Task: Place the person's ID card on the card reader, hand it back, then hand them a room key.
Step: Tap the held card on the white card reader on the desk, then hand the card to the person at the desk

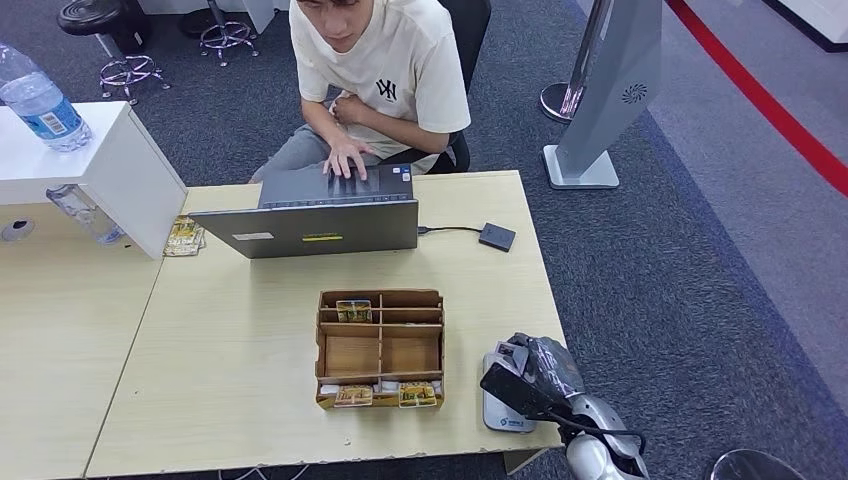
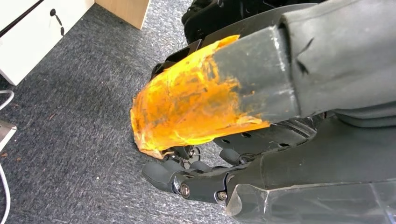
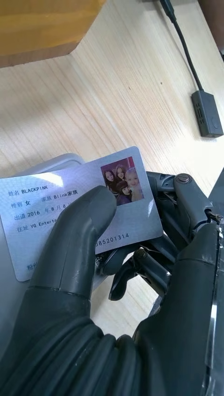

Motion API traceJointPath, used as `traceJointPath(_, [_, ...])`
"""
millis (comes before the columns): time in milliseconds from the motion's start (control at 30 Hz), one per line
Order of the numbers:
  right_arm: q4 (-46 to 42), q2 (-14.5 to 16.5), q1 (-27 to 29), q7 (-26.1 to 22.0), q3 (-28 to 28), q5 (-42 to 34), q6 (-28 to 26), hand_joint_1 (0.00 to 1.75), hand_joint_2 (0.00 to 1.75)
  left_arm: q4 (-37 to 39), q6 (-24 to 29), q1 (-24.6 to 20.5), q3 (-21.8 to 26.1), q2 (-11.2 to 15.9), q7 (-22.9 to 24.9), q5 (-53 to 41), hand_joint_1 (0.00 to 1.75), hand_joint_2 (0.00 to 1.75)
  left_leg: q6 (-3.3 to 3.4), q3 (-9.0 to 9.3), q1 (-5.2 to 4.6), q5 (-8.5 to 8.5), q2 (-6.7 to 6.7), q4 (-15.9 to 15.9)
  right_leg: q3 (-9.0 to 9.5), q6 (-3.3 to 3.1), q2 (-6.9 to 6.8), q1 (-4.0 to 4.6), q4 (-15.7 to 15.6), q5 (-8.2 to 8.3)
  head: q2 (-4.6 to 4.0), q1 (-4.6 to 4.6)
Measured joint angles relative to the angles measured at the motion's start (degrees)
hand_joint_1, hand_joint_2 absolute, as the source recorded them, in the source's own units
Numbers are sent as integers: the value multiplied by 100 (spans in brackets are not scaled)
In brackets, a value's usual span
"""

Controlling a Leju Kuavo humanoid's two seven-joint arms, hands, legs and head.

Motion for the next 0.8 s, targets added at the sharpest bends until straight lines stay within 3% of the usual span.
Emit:
traceJointPath(233, [32,-26,-30,4,37,0,28,175,175,5,-15,-1,12,0,28,-26,0,0,-1,3,0,-1,0,0,4,0,0,1,0,0,0,1])
traceJointPath(333, [75,-86,-47,26,97,-2,-37,175,175,-309,-22,263,-12,-18,526,-100,0,0,-3,19,2,-6,2,0,20,0,3,6,-1,-2,0,2])
traceJointPath(367, [32,-81,-4,-22,92,20,-322,175,175,-564,43,460,-66,-35,729,-61,0,0,-1,20,2,-7,-3,0,24,2,-3,7,-2,-4,0,3])
traceJointPath(467, [-605,209,278,-298,-138,118,-1871,175,175,-1090,344,835,-300,-62,844,170,0,0,3,8,3,-5,-9,0,17,4,-12,8,-1,-5,0,1])
traceJointPath(500, [-837,314,358,-356,-222,137,-2169,175,175,-1123,395,852,-345,-58,816,209,0,0,2,8,3,-4,-7,0,15,3,-9,8,0,-5,0,0])
traceJointPath(600, [-1332,565,525,-643,-420,229,-2411,175,175,-1143,461,857,-419,-40,741,248,0,0,-2,4,5,-1,-10,0,10,3,-11,9,1,-5,0,1])
traceJointPath(800, [-2282,1413,760,-1775,-1111,660,-2495,175,175,-1133,454,828,-492,-13,635,219,0,0,-3,0,7,-2,-7,-1,4,-2,-9,11,3,-10,0,1])
